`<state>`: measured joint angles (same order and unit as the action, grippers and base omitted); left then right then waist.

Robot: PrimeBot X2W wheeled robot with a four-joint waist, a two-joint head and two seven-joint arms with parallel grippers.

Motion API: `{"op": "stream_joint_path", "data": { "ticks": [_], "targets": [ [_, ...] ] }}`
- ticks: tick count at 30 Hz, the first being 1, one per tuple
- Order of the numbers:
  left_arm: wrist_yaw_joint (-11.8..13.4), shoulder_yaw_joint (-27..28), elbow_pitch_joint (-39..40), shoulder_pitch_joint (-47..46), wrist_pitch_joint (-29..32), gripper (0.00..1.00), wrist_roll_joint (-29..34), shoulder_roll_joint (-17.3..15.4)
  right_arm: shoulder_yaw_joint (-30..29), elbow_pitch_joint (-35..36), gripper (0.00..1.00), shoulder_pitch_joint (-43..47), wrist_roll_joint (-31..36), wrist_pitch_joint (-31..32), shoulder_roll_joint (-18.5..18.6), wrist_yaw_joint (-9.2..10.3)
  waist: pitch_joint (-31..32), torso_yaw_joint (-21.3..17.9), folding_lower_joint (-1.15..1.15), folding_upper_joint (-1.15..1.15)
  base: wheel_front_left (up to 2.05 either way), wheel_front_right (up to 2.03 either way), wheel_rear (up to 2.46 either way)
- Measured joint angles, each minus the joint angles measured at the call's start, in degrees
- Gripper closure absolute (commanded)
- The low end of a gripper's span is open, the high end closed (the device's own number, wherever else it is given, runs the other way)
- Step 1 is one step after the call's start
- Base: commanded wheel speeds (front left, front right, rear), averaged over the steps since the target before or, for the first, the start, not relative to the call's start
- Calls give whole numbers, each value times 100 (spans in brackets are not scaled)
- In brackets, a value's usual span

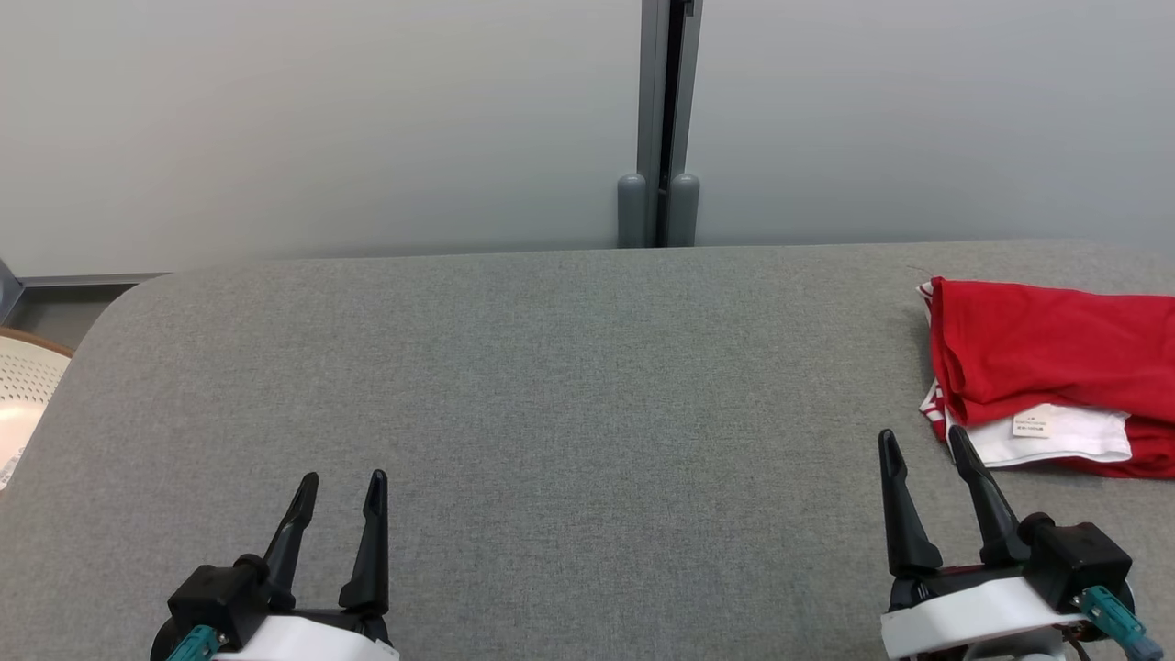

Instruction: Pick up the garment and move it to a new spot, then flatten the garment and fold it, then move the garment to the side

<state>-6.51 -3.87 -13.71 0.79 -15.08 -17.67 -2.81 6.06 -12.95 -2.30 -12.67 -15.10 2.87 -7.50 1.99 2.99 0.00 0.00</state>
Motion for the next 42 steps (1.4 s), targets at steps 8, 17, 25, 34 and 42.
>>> {"op": "stream_joint_path", "data": {
  "ticks": [8, 17, 25, 34, 42],
  "targets": [
    [-5, 7, -16, -4, 0, 0, 0, 0, 27, -34, 0, -11, -23, 0, 0, 0, -9, 10, 0, 0, 0, 0, 0],
    [-3, 7, -285, 160, 120, 100, -315, 43, 12, -272, 100, 225, -381, 75, -11, 0, -14, 0, 0, 0, 0, 0, 0],
    [-4, 116, -274, 122, 350, 100, -1102, 42, -71, -266, 100, 200, -1262, 263, 4, 0, -27, -20, 0, 0, 0, 0, 0],
    [-5, 227, -248, 50, 577, 100, -1892, 41, -182, -257, 100, 123, -2134, 464, 25, 0, -42, -43, 0, 0, 0, 0, 0],
    [-7, 320, -220, -19, 753, 100, -2546, 38, -272, -244, 100, 90, -2838, 641, 37, 0, -55, -62, 0, 0, 0, 0, 0]
  ]
}}
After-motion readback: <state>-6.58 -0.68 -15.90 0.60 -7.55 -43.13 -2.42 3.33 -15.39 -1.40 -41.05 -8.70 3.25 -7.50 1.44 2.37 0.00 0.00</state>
